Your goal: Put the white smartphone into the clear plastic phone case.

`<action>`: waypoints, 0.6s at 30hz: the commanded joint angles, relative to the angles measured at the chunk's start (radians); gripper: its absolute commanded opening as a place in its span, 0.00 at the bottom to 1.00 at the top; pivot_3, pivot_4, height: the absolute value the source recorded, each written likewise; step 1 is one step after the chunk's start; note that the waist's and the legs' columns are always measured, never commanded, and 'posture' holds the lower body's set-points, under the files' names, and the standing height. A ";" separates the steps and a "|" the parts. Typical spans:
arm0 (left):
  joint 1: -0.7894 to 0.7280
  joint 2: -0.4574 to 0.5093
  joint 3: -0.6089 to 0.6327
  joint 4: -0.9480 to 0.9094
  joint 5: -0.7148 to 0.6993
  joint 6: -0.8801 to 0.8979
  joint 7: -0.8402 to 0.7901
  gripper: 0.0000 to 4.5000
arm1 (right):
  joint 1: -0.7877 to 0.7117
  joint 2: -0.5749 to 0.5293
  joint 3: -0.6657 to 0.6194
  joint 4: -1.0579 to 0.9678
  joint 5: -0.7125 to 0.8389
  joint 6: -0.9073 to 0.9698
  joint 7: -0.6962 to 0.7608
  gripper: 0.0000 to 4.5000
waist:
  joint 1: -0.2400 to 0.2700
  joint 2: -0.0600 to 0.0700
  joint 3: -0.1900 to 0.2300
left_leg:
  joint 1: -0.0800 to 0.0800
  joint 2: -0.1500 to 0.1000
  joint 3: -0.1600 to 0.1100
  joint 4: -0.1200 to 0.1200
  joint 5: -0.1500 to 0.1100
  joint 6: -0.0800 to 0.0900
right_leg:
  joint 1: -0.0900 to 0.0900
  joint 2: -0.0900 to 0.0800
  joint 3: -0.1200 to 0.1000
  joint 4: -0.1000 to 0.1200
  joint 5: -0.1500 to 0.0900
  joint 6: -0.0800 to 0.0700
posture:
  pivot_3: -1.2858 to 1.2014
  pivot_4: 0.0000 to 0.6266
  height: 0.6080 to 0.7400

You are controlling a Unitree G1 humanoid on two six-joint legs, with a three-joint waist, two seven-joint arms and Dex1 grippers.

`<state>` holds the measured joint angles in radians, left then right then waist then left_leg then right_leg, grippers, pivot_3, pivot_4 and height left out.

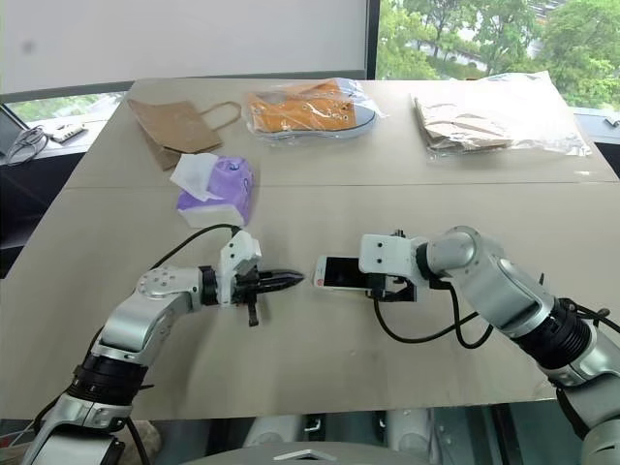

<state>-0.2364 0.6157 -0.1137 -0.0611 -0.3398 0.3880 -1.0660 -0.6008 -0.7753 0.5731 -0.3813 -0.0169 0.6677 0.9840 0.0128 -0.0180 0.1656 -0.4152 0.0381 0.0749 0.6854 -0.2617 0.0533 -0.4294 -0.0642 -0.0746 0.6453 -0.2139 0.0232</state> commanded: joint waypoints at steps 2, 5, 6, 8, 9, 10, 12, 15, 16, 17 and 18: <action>0.003 0.006 0.028 -0.046 -0.016 -0.015 0.006 0.00 | -0.014 0.016 0.002 -0.012 -0.028 -0.015 0.022 0.92 | 0.000 0.000 0.000 | 0.000 0.000 0.000 0.000 0.000 0.000 | 0.000 0.000 0.000 0.000 0.000 0.000 | 0.52 0.24 1.00; 0.005 0.003 0.028 -0.042 -0.014 -0.019 0.006 0.00 | -0.011 0.027 -0.002 -0.011 -0.030 -0.009 0.036 0.92 | 0.000 0.000 0.000 | 0.000 0.000 0.000 0.000 0.000 -0.001 | 0.000 0.000 0.000 0.000 0.000 0.000 | 0.52 0.24 1.00; 0.005 0.003 0.028 -0.041 -0.014 -0.019 0.006 0.00 | -0.011 0.030 -0.004 -0.011 -0.030 -0.006 0.040 0.92 | 0.000 0.000 0.000 | 0.000 0.000 0.000 0.000 0.000 -0.001 | 0.000 0.000 0.000 0.000 0.000 0.000 | 0.52 0.24 1.00; 0.005 0.002 0.027 -0.038 -0.013 -0.021 0.006 0.00 | -0.013 0.033 -0.009 -0.009 -0.035 -0.004 0.047 0.80 | -0.001 0.000 0.000 | 0.000 0.000 0.000 0.000 0.000 -0.001 | 0.000 0.000 0.000 0.000 0.000 0.000 | 0.52 0.24 1.00; 0.005 0.002 0.027 -0.036 -0.013 -0.022 0.006 0.00 | -0.014 0.034 -0.012 -0.009 -0.037 -0.003 0.050 0.73 | -0.001 0.000 0.000 | 0.000 0.000 0.000 0.000 0.000 -0.001 | 0.000 0.000 0.000 0.000 0.000 0.000 | 0.52 0.24 1.00; 0.005 0.002 0.027 -0.035 -0.013 -0.023 0.007 0.00 | -0.015 0.034 -0.016 -0.010 -0.038 -0.002 0.053 0.66 | -0.001 0.000 0.000 | 0.000 0.000 0.000 0.000 0.000 -0.001 | 0.000 0.000 0.000 0.000 0.000 0.000 | 0.52 0.24 1.00; 0.005 0.001 0.026 -0.036 -0.013 -0.023 0.008 0.00 | -0.015 0.034 -0.022 -0.014 -0.038 0.001 0.057 0.64 | -0.001 0.000 0.000 | 0.000 0.000 0.000 0.000 0.000 -0.001 | 0.000 0.000 0.000 0.000 0.000 0.000 | 0.52 0.24 1.00; 0.007 -0.002 0.025 -0.038 -0.013 -0.023 0.010 0.00 | -0.014 0.031 -0.032 -0.020 -0.040 -0.002 0.059 0.64 | 0.000 0.000 0.000 | 0.000 0.000 0.000 0.000 0.000 -0.001 | 0.000 0.000 0.000 0.000 0.000 0.000 | 0.52 0.24 1.00; 0.007 -0.002 0.025 -0.038 -0.013 -0.024 0.011 0.00 | -0.015 0.029 -0.036 -0.023 -0.039 -0.001 0.061 0.64 | 0.000 0.000 0.000 | 0.000 0.000 0.000 0.000 0.001 -0.001 | 0.000 0.000 0.000 0.000 0.000 0.000 | 0.52 0.24 1.00; 0.008 -0.002 0.025 -0.039 -0.013 -0.024 0.012 0.00 | -0.015 0.027 -0.041 -0.026 -0.038 0.000 0.062 0.64 | 0.000 0.000 0.000 | 0.000 0.000 0.000 0.000 0.001 -0.001 | 0.000 0.000 0.000 0.000 0.000 0.000 | 0.52 0.24 1.00; 0.009 -0.003 0.025 -0.039 -0.013 -0.024 0.013 0.00 | -0.016 0.025 -0.049 -0.030 -0.035 0.003 0.063 0.64 | 0.000 0.000 0.000 | 0.000 0.000 0.000 0.000 0.001 -0.001 | 0.000 0.000 0.000 0.000 0.000 0.000 | 0.52 0.24 1.00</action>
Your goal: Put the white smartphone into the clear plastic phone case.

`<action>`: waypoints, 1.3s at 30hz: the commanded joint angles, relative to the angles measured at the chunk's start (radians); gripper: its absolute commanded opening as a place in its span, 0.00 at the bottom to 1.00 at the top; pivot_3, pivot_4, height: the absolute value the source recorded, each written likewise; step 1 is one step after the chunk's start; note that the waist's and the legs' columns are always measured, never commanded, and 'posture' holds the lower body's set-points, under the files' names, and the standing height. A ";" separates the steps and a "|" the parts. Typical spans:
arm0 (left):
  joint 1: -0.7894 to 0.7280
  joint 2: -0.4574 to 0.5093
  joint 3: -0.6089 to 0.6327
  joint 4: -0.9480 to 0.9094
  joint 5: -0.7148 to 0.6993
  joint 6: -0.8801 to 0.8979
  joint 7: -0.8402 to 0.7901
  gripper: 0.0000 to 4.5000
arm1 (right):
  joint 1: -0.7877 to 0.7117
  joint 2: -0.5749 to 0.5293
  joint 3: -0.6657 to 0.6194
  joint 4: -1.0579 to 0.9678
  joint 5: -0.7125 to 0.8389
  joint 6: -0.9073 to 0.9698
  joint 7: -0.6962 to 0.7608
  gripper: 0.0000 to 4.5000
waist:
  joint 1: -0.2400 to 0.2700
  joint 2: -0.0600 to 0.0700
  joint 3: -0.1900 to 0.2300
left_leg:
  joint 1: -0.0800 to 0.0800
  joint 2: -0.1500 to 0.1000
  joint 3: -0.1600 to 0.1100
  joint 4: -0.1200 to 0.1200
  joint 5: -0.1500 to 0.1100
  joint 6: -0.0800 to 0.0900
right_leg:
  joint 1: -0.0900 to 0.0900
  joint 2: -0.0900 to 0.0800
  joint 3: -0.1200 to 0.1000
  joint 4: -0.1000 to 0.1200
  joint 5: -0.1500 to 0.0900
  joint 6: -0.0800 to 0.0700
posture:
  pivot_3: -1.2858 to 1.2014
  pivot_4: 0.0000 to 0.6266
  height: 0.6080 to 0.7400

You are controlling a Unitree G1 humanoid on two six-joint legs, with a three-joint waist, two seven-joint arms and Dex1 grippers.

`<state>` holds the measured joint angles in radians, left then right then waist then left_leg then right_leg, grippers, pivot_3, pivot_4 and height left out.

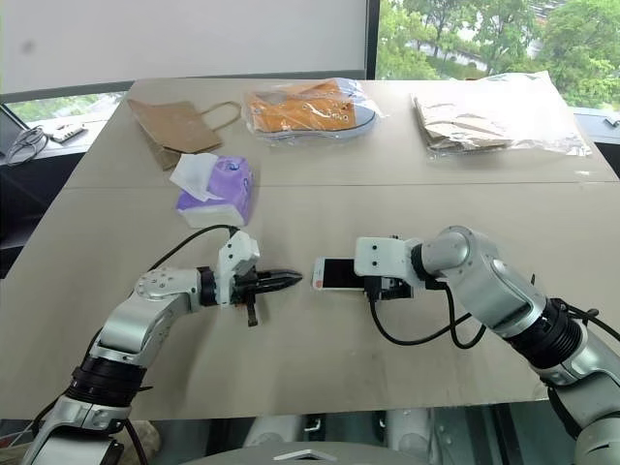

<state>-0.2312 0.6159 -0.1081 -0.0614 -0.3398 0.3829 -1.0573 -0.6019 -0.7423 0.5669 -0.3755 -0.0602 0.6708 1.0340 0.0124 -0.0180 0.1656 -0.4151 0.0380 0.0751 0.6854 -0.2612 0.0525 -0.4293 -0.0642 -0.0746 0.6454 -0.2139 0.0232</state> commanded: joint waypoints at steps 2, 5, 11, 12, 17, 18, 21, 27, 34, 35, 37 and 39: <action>0.006 -0.004 0.018 -0.039 -0.013 -0.020 0.006 0.00 | -0.015 -0.016 -0.061 -0.046 0.014 0.006 0.016 0.64 | 0.000 0.000 0.000 | 0.000 0.000 0.000 0.000 0.000 0.000 | 0.000 0.000 0.000 0.000 0.000 0.000 | 0.52 0.24 1.00; 0.009 -0.006 0.017 -0.040 -0.014 -0.020 0.009 0.00 | -0.010 -0.031 -0.087 -0.072 0.026 0.020 0.024 0.64 | 0.001 0.000 0.000 | 0.000 0.000 0.000 0.000 0.000 0.000 | 0.000 0.000 0.000 0.000 0.000 0.000 | 0.52 0.24 1.00; 0.007 -0.012 0.010 -0.037 -0.012 -0.022 0.010 0.00 | 0.002 -0.037 -0.096 -0.093 0.033 0.035 0.020 0.64 | 0.001 0.000 0.000 | 0.000 0.000 0.000 0.000 0.000 0.000 | 0.000 0.000 0.000 0.000 0.000 0.000 | 0.52 0.24 1.00; 0.006 -0.013 0.009 -0.035 -0.011 -0.023 0.009 0.00 | 0.002 -0.036 -0.093 -0.090 0.031 0.035 0.018 0.64 | 0.001 0.000 0.000 | 0.000 0.000 0.000 0.000 0.000 0.000 | 0.000 0.000 0.000 0.000 0.000 0.000 | 0.52 0.24 1.00; 0.004 -0.013 0.010 -0.034 -0.010 -0.021 0.008 0.00 | 0.014 -0.053 -0.101 -0.099 0.035 0.035 0.024 0.64 | 0.001 0.000 0.000 | 0.000 0.000 0.000 0.000 0.000 0.000 | 0.000 0.000 0.000 0.000 0.000 0.000 | 0.52 0.24 1.00; 0.005 -0.013 0.010 -0.036 -0.010 -0.020 0.008 0.00 | 0.018 -0.061 -0.105 -0.103 0.036 0.035 0.028 0.64 | 0.001 0.000 0.000 | 0.000 0.000 0.000 0.000 0.000 0.000 | 0.000 0.000 0.000 0.000 0.000 0.000 | 0.52 0.24 1.00; 0.008 -0.011 0.011 -0.039 -0.012 -0.018 0.008 0.00 | 0.030 -0.083 -0.115 -0.120 0.044 0.044 0.039 0.64 | 0.002 0.000 0.000 | 0.000 0.000 0.000 0.000 0.000 0.000 | 0.000 0.000 0.000 0.000 0.000 0.000 | 0.52 0.24 1.00; 0.009 -0.009 0.010 -0.043 -0.011 -0.016 0.008 0.00 | 0.048 -0.119 -0.098 -0.154 0.039 0.063 0.051 0.64 | 0.001 0.000 0.000 | 0.000 0.000 0.000 0.000 -0.001 0.001 | 0.000 0.000 0.000 0.000 0.000 0.000 | 0.52 0.24 1.00; 0.006 -0.004 0.011 -0.041 -0.010 -0.016 0.002 0.00 | 0.056 -0.124 -0.087 -0.165 0.029 0.073 0.051 0.64 | 0.001 0.000 0.000 | 0.000 0.000 0.000 0.000 0.000 0.001 | 0.000 0.000 0.000 0.000 0.000 0.000 | 0.52 0.24 1.00; 0.006 -0.003 0.011 -0.042 -0.010 -0.016 0.002 0.00 | 0.057 -0.124 -0.085 -0.164 0.026 0.075 0.050 0.64 | 0.001 0.000 0.000 | 0.000 0.000 0.000 0.000 0.000 0.001 | 0.000 0.000 0.000 0.000 0.000 0.000 | 0.52 0.24 1.00; 0.007 -0.003 0.010 -0.051 -0.011 -0.011 0.003 0.00 | 0.054 -0.121 -0.075 -0.152 0.015 0.078 0.044 0.64 | 0.001 0.000 0.000 | 0.000 0.000 0.000 0.000 0.000 0.001 | 0.000 0.000 0.000 0.000 0.000 0.000 | 0.52 0.24 1.00; 0.007 -0.003 0.009 -0.056 -0.012 -0.008 0.004 0.00 | 0.048 -0.117 -0.069 -0.137 0.004 0.085 0.038 0.64 | 0.001 0.000 0.000 | 0.000 0.000 0.000 0.000 0.000 0.001 | 0.000 0.000 0.000 0.000 0.000 0.000 | 0.52 0.24 1.00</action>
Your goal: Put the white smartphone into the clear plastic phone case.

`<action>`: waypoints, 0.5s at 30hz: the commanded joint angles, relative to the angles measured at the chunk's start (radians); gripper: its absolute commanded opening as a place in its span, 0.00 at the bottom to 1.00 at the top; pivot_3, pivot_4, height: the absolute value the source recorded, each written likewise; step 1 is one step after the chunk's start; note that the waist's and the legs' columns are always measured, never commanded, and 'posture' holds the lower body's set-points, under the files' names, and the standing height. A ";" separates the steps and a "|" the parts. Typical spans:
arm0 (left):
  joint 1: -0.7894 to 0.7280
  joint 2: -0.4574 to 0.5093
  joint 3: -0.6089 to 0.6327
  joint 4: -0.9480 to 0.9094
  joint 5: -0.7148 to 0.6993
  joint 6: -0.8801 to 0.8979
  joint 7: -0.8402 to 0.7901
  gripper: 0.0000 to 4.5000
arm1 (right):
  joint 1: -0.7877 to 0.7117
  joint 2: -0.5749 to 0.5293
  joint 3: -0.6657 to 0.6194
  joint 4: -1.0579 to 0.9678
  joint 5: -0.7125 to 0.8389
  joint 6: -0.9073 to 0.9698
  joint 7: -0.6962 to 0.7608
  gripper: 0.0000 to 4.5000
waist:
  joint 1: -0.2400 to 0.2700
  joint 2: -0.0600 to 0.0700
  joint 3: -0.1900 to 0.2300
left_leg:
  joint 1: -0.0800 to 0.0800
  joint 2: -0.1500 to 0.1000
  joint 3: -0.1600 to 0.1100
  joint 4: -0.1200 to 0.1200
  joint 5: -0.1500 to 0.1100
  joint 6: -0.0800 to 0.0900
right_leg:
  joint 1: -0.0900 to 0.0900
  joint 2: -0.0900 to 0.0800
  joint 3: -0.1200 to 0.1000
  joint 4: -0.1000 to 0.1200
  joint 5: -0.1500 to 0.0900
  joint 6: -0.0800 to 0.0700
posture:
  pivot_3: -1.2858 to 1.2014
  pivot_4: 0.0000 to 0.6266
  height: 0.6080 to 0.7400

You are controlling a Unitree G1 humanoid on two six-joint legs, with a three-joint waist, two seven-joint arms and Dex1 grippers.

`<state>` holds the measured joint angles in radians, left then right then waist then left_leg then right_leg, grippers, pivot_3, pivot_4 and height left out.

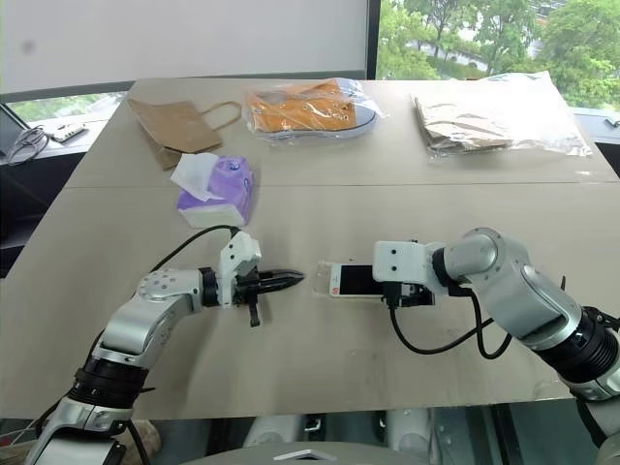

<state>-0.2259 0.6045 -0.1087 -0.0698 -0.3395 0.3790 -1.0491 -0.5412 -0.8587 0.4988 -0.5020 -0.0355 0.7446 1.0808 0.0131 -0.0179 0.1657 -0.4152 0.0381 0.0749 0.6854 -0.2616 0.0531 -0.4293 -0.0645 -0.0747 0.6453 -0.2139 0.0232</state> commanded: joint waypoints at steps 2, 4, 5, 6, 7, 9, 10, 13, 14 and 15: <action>0.002 0.009 0.010 -0.048 -0.013 -0.003 -0.004 0.00 | -0.018 0.001 0.000 -0.003 -0.026 0.020 -0.012 0.64 | 0.000 0.000 0.000 | 0.000 0.000 0.000 0.000 0.000 0.000 | 0.000 0.000 0.000 0.000 0.000 0.000 | 0.52 0.24 1.00; 0.004 0.009 0.011 -0.049 -0.012 -0.002 -0.003 0.00 | -0.016 -0.007 -0.004 -0.006 -0.024 0.025 -0.005 0.64 | 0.000 0.000 0.000 | 0.000 0.000 0.000 0.000 0.000 0.000 | 0.000 0.000 0.000 0.000 0.000 0.000 | 0.52 0.24 1.00; 0.005 0.010 0.012 -0.049 -0.012 -0.002 -0.002 0.00 | -0.013 -0.012 -0.007 -0.010 -0.023 0.026 -0.001 0.64 | 0.000 0.000 0.000 | 0.000 0.000 0.000 0.000 0.000 0.000 | 0.000 0.000 0.000 0.000 0.000 0.000 | 0.52 0.24 1.00; 0.006 0.010 0.012 -0.049 -0.012 -0.002 -0.002 0.00 | -0.011 -0.015 -0.009 -0.013 -0.022 0.027 0.001 0.64 | 0.000 0.000 0.000 | 0.000 0.000 0.000 0.000 0.000 0.000 | 0.000 0.000 0.000 0.000 0.000 0.000 | 0.52 0.24 1.00; 0.007 0.010 0.013 -0.050 -0.012 -0.001 -0.001 0.00 | -0.009 -0.019 -0.010 -0.016 -0.022 0.029 0.004 0.64 | 0.000 0.000 0.000 | 0.000 0.000 0.000 0.000 0.000 0.000 | 0.000 0.000 0.000 0.000 0.000 0.000 | 0.52 0.24 1.00; 0.007 0.008 0.012 -0.051 -0.012 0.000 0.000 0.00 | -0.007 -0.024 -0.010 -0.019 -0.020 0.033 0.009 0.64 | 0.001 0.000 0.000 | 0.000 0.000 0.000 0.000 0.000 0.000 | 0.000 0.000 0.000 0.000 0.000 0.000 | 0.52 0.24 1.00; 0.006 0.007 0.011 -0.055 -0.013 0.003 0.003 0.00 | -0.008 -0.024 -0.009 -0.019 -0.018 0.036 0.012 0.64 | 0.001 0.000 0.000 | 0.000 0.000 0.000 0.000 0.000 0.000 | 0.000 0.000 0.000 0.000 0.000 0.000 | 0.52 0.24 1.00; 0.003 0.004 0.009 -0.074 -0.017 0.020 0.011 0.00 | -0.014 -0.014 -0.009 -0.020 0.002 0.054 0.025 0.64 | 0.001 0.000 0.000 | 0.000 0.000 0.000 0.000 0.000 0.000 | 0.000 0.000 0.000 0.000 0.000 0.000 | 0.52 0.24 1.00; 0.004 0.004 0.010 -0.080 -0.019 0.024 0.012 0.00 | -0.015 -0.010 -0.010 -0.021 0.007 0.056 0.026 0.64 | 0.000 0.000 0.000 | 0.000 0.000 0.000 0.000 0.000 0.000 | 0.000 0.000 0.000 0.000 0.000 0.000 | 0.52 0.24 1.00; 0.006 0.005 0.012 -0.087 -0.021 0.028 0.013 0.00 | -0.016 -0.004 -0.012 -0.020 0.011 0.051 0.024 0.80 | 0.000 0.000 0.000 | 0.000 0.000 0.000 0.000 0.000 0.000 | 0.000 0.000 0.000 0.000 0.000 0.000 | 0.52 0.24 1.00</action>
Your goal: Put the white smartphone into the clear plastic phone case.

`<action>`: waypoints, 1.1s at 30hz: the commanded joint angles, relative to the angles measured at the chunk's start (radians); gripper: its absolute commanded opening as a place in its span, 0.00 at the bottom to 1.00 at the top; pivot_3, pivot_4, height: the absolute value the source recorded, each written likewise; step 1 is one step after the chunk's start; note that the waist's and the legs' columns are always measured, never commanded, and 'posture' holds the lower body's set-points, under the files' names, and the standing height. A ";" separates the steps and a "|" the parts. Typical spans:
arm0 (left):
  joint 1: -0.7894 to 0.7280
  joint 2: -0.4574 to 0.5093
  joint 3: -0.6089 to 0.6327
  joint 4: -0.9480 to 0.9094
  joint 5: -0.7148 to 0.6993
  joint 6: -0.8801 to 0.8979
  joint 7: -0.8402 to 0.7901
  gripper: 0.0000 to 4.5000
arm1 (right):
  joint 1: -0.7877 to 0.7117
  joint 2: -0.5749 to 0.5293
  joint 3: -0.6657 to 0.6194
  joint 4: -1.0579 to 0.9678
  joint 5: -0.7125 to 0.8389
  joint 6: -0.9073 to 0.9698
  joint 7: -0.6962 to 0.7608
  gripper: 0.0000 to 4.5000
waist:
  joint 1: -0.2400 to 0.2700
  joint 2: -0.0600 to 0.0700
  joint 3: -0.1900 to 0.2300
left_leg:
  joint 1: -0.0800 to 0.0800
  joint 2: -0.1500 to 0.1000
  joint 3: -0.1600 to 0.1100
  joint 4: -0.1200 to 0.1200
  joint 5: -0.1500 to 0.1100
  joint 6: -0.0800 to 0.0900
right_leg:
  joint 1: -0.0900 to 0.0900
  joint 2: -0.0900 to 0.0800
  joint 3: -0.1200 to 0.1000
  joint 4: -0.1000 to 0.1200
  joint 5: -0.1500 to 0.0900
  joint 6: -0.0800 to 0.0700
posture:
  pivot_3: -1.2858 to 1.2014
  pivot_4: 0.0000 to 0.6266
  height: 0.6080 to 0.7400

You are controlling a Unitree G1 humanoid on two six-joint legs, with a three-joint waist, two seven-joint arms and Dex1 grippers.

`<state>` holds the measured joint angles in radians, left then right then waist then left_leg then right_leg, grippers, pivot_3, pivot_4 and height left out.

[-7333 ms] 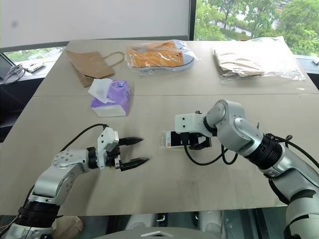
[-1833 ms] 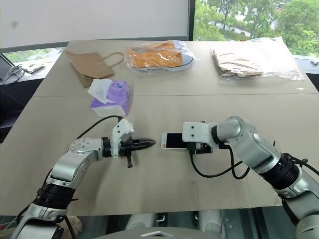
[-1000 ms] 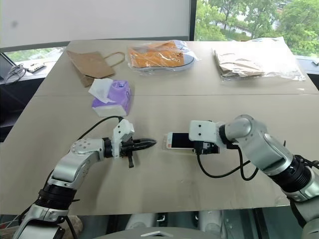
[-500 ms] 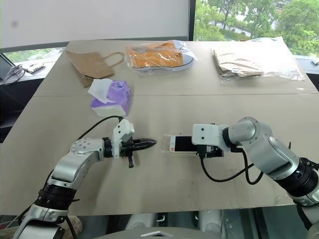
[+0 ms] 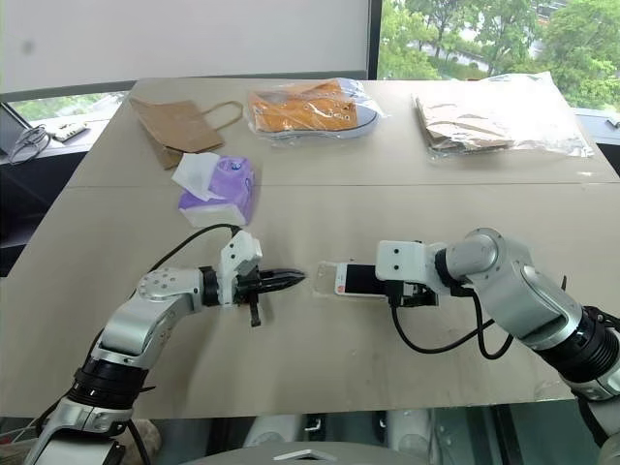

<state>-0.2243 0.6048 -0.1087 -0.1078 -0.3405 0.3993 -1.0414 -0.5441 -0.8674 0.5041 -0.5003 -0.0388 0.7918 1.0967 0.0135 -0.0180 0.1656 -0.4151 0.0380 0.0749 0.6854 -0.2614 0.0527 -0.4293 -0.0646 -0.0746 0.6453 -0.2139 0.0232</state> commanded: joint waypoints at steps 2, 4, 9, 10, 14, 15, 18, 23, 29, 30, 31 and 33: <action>0.009 0.008 0.018 -0.062 -0.027 0.015 0.006 0.00 | -0.011 0.006 -0.018 -0.023 0.022 0.007 0.012 0.94 | 0.000 0.000 0.000 | 0.000 0.000 0.000 0.000 0.000 0.000 | 0.000 0.000 0.000 0.000 0.000 0.000 | 0.52 0.24 1.00; 0.012 0.011 0.023 -0.074 -0.033 0.022 0.006 0.00 | -0.008 0.006 -0.021 -0.021 0.014 0.002 0.000 0.98 | 0.000 0.000 0.000 | 0.000 0.000 0.000 0.000 0.000 0.000 | 0.000 0.000 0.000 0.000 0.000 0.000 | 0.52 0.24 1.00; 0.013 0.020 0.041 -0.101 -0.062 0.042 0.000 0.00 | -0.006 0.004 -0.086 -0.034 0.049 0.022 -0.017 0.98 | 0.000 0.000 0.000 | 0.000 0.000 0.000 0.000 0.000 0.000 | 0.000 0.000 0.000 0.000 0.000 0.000 | 0.52 0.24 1.00; 0.014 0.024 0.044 -0.106 -0.069 0.047 -0.005 0.00 | -0.010 0.018 -0.117 -0.041 0.081 0.051 -0.017 0.98 | 0.000 0.000 0.000 | 0.000 0.000 0.000 0.000 0.000 0.000 | 0.000 0.000 0.000 0.000 0.000 0.000 | 0.52 0.24 1.00; 0.015 0.037 0.043 -0.107 -0.077 0.054 -0.016 0.00 | -0.017 0.070 -0.196 -0.072 0.194 0.117 -0.011 0.82 | 0.000 0.000 0.000 | 0.000 0.000 0.000 0.000 0.000 0.000 | 0.000 0.000 0.000 0.000 0.000 0.000 | 0.52 0.24 1.00; 0.013 0.040 0.040 -0.103 -0.075 0.055 -0.018 0.00 | -0.015 0.083 -0.202 -0.076 0.209 0.122 -0.017 0.72 | 0.000 0.000 0.000 | 0.000 0.000 0.000 0.000 0.000 0.000 | 0.000 0.000 0.000 0.000 0.000 0.000 | 0.52 0.24 1.00; 0.006 0.052 0.017 -0.088 -0.052 0.064 -0.017 0.00 | -0.013 0.137 -0.177 -0.054 0.214 0.120 -0.067 0.41 | -0.001 0.000 0.000 | 0.000 0.000 0.000 0.000 0.000 0.000 | 0.000 0.000 0.000 0.000 0.000 0.000 | 0.52 0.24 1.00; 0.011 0.054 0.005 -0.094 -0.057 0.077 -0.028 0.00 | -0.007 0.248 -0.106 0.014 0.201 0.074 -0.138 0.00 | -0.001 0.000 0.000 | 0.000 0.000 0.000 0.000 0.000 0.000 | 0.000 0.000 0.000 0.000 0.000 0.000 | 0.52 0.24 1.00; 0.027 0.079 -0.002 -0.094 -0.059 0.091 -0.051 0.00 | -0.008 0.254 -0.015 0.107 0.158 0.004 -0.141 0.00 | 0.000 0.000 0.000 | 0.000 0.000 0.000 0.000 0.000 0.000 | 0.000 0.000 0.000 0.000 0.000 0.000 | 0.52 0.24 1.00; 0.030 0.080 -0.003 -0.092 -0.057 0.088 -0.051 0.00 | -0.009 0.248 -0.004 0.116 0.150 -0.003 -0.138 0.00 | 0.000 0.000 0.000 | 0.000 0.000 0.000 0.000 0.000 0.000 | 0.000 0.000 0.000 0.000 0.000 0.000 | 0.52 0.24 1.00; 0.033 0.079 -0.003 -0.092 -0.057 0.089 -0.050 0.00 | -0.011 0.243 0.007 0.126 0.144 -0.008 -0.133 0.00 | -0.001 0.000 0.000 | 0.000 0.000 0.000 0.000 0.000 0.000 | 0.000 0.000 0.000 0.000 0.000 0.000 | 0.52 0.24 1.00; 0.038 0.075 -0.007 -0.095 -0.055 0.089 -0.046 0.00 | -0.017 0.237 0.024 0.141 0.136 -0.011 -0.125 0.00 | -0.001 0.000 0.000 | 0.000 0.000 0.000 0.000 0.000 0.000 | 0.000 0.000 0.000 0.000 0.000 0.000 | 0.52 0.24 1.00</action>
<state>-0.1898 0.6762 -0.1227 -0.1786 -0.3855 0.4934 -1.0859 -0.5580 -0.6183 0.5099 -0.3686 0.1136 0.7830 0.9613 0.0128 -0.0181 0.1655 -0.4148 0.0378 0.0750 0.6853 -0.2617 0.0533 -0.4292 -0.0643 -0.0743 0.6457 -0.2139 0.0232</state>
